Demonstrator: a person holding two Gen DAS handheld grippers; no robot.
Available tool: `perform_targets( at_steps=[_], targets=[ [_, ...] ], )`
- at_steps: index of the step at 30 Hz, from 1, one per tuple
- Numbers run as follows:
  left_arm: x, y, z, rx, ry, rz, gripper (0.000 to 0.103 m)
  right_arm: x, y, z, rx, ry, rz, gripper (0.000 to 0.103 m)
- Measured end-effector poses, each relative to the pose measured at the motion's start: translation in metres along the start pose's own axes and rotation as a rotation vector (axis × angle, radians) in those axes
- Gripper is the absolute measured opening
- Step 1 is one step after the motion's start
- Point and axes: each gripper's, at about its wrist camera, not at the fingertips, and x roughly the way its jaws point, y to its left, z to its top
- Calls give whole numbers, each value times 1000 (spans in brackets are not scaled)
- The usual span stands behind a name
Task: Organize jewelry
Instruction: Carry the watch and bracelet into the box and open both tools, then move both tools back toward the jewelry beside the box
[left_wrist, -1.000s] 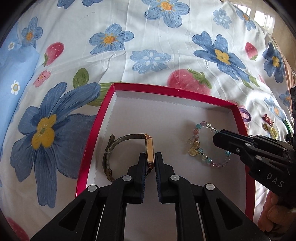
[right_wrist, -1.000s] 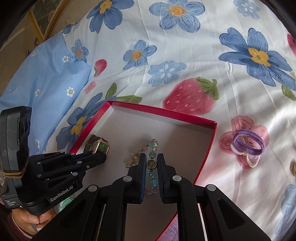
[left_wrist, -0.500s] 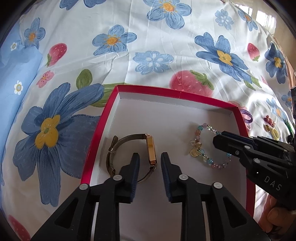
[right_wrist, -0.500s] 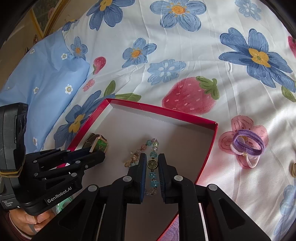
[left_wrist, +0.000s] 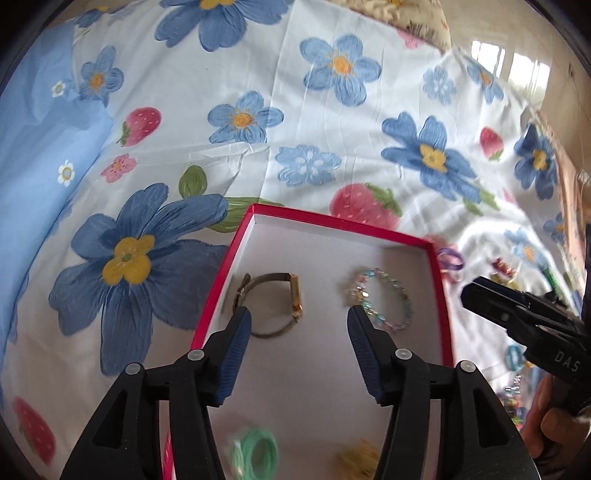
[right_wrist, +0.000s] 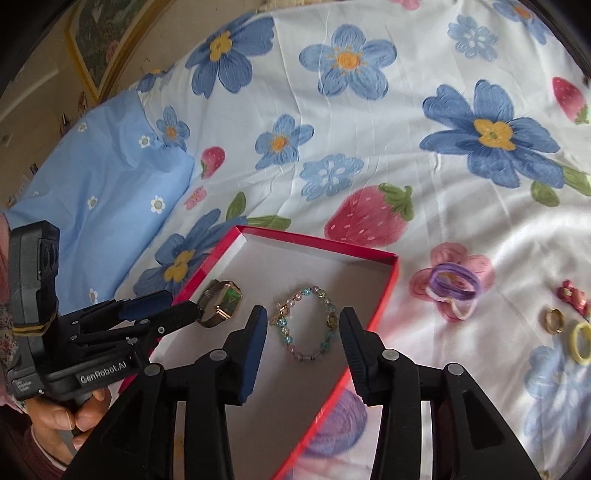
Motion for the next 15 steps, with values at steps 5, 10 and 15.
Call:
perform_targets(
  at_steps=[5,10,15],
  targets=[
    [-34,-3,-21,-34,-30,-42,60,-48,-13,-14,21,-56,-25,45],
    [-54,-13,-38,-29,-35,-84,61,-88,-31,-30,49,-95,-63,46],
    [-64,-28,-53,-1,-24,-118,61,-120,-47,-48,71,-114,-113,48]
  ],
)
